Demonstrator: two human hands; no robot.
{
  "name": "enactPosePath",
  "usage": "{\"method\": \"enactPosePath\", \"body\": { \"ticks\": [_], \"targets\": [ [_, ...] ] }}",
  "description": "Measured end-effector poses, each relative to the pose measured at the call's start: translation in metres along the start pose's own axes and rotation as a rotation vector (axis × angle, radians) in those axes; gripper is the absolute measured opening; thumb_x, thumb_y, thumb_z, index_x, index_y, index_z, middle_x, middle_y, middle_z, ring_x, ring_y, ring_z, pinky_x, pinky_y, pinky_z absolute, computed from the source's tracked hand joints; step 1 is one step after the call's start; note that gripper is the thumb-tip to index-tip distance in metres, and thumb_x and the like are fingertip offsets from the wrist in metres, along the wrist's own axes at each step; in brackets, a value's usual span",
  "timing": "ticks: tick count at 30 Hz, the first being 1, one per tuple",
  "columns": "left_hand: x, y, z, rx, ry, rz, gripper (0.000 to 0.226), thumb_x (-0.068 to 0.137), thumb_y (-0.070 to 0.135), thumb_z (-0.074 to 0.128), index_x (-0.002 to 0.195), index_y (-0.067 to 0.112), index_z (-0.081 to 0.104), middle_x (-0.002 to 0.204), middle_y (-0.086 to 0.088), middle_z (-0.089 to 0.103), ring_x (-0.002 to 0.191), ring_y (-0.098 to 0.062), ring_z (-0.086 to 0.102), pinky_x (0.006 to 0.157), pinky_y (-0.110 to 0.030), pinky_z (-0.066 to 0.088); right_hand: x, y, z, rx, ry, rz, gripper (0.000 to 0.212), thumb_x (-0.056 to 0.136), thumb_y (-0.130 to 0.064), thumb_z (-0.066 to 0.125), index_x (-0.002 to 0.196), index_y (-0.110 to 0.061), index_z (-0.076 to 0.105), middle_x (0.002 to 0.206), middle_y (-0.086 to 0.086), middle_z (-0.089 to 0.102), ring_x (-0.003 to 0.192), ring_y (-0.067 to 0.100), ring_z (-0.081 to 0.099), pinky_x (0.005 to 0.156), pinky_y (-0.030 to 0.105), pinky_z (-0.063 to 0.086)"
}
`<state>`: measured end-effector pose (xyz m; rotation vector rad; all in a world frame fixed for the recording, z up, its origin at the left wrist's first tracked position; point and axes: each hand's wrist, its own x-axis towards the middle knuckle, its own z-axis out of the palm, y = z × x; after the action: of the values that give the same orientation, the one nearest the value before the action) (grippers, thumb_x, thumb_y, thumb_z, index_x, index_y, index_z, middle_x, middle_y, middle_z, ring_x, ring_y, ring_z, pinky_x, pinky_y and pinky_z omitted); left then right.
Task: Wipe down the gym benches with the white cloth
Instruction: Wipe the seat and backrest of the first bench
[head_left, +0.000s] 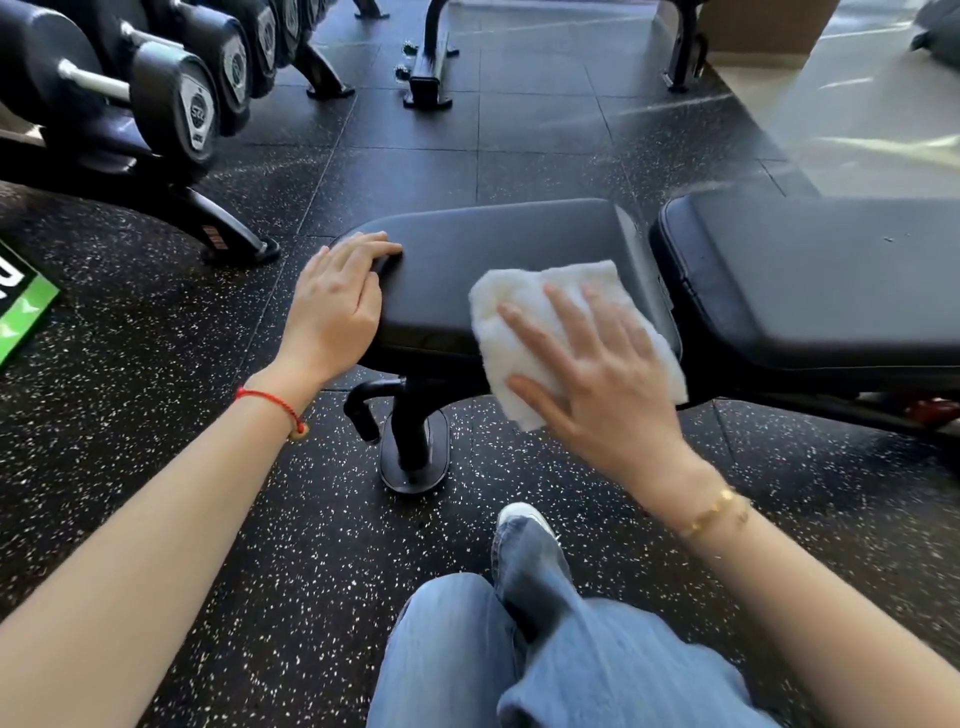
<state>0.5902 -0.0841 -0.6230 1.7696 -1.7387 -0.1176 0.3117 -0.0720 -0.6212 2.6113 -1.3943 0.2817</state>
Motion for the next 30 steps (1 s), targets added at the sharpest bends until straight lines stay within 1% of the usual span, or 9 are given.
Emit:
{"method": "enactPosePath", "body": {
  "ticks": [3, 5, 10, 14, 17, 19, 22, 25, 30],
  "targets": [
    [0.001, -0.001, 0.001, -0.009, 0.011, -0.002, 0.046, 0.091, 0.013, 0.035, 0.13, 0.011, 0.059, 0.143, -0.005, 0.054, 0.138, -0.026, 0.044, 0.117, -0.051, 0.028, 0.02, 0.033, -0.006, -0.017, -0.108, 0.135, 0.066, 0.095, -0.065, 0.006, 0.154, -0.042, 0.021, 0.162, 0.005, 0.024, 0.144, 0.034, 0.028, 0.117, 0.048, 0.022],
    [0.002, 0.0, 0.001, -0.006, 0.014, -0.002, 0.046, 0.09, 0.013, 0.035, 0.129, 0.011, 0.059, 0.142, -0.006, 0.055, 0.137, -0.027, 0.045, 0.116, -0.051, 0.028, 0.061, 0.039, -0.005, -0.002, -0.211, 0.132, 0.077, 0.084, -0.064, -0.008, 0.152, -0.042, 0.022, 0.164, 0.003, 0.016, 0.146, 0.032, 0.021, 0.118, 0.05, 0.016],
    [0.001, -0.001, 0.0, 0.014, -0.004, 0.007, 0.047, 0.091, 0.015, 0.034, 0.131, 0.011, 0.058, 0.142, -0.005, 0.054, 0.138, -0.026, 0.044, 0.116, -0.051, 0.028, 0.121, -0.019, 0.003, 0.215, -0.23, 0.055, 0.061, 0.098, -0.065, 0.025, 0.155, -0.048, 0.011, 0.167, 0.006, 0.006, 0.152, 0.035, 0.004, 0.121, 0.05, 0.0],
    [0.001, -0.003, 0.0, 0.003, -0.005, 0.019, 0.047, 0.092, 0.015, 0.033, 0.131, 0.01, 0.058, 0.143, -0.005, 0.054, 0.138, -0.025, 0.044, 0.117, -0.05, 0.028, 0.07, -0.018, 0.0, 0.192, -0.126, -0.089, 0.067, 0.09, -0.074, 0.014, 0.153, -0.051, 0.012, 0.166, 0.003, 0.014, 0.152, 0.035, 0.008, 0.123, 0.05, 0.007],
    [0.001, -0.004, 0.0, -0.003, 0.004, 0.028, 0.046, 0.092, 0.014, 0.034, 0.131, 0.01, 0.059, 0.143, -0.005, 0.054, 0.138, -0.025, 0.044, 0.117, -0.051, 0.028, 0.054, 0.021, -0.009, 0.118, -0.135, -0.023, 0.07, 0.089, -0.072, 0.011, 0.154, -0.047, 0.017, 0.165, 0.004, 0.017, 0.151, 0.03, 0.012, 0.123, 0.049, 0.008],
    [0.001, -0.003, 0.0, 0.0, 0.007, 0.018, 0.045, 0.092, 0.014, 0.035, 0.131, 0.011, 0.058, 0.143, -0.004, 0.054, 0.138, -0.024, 0.044, 0.117, -0.051, 0.027, 0.075, 0.038, -0.01, 0.098, -0.2, 0.05, 0.062, 0.097, -0.064, 0.02, 0.155, -0.041, 0.021, 0.166, 0.005, 0.014, 0.149, 0.028, 0.007, 0.122, 0.052, 0.004],
    [0.001, -0.001, -0.001, 0.011, -0.005, 0.01, 0.045, 0.092, 0.014, 0.035, 0.131, 0.012, 0.058, 0.143, -0.004, 0.053, 0.138, -0.024, 0.043, 0.118, -0.05, 0.026, 0.107, 0.023, -0.008, 0.152, -0.246, 0.124, 0.062, 0.098, -0.064, 0.023, 0.156, -0.044, 0.011, 0.166, 0.006, 0.011, 0.15, 0.036, 0.009, 0.122, 0.053, 0.004],
    [0.001, -0.002, -0.002, 0.018, -0.017, 0.016, 0.046, 0.092, 0.015, 0.034, 0.131, 0.012, 0.057, 0.143, -0.004, 0.053, 0.138, -0.025, 0.043, 0.118, -0.05, 0.026, 0.086, -0.004, -0.004, 0.141, -0.162, -0.042, 0.064, 0.094, -0.07, 0.025, 0.154, -0.048, 0.016, 0.164, 0.005, 0.019, 0.15, 0.038, 0.015, 0.12, 0.054, 0.011],
    [0.001, -0.004, 0.0, 0.013, -0.01, 0.015, 0.046, 0.093, 0.015, 0.033, 0.132, 0.013, 0.057, 0.144, -0.003, 0.053, 0.139, -0.022, 0.042, 0.118, -0.049, 0.025, 0.001, 0.002, 0.015, -0.186, 0.177, -0.211, 0.063, 0.099, -0.061, 0.041, 0.156, -0.039, 0.024, 0.159, 0.012, 0.033, 0.14, 0.043, 0.037, 0.114, 0.055, 0.028]
  ]
}}
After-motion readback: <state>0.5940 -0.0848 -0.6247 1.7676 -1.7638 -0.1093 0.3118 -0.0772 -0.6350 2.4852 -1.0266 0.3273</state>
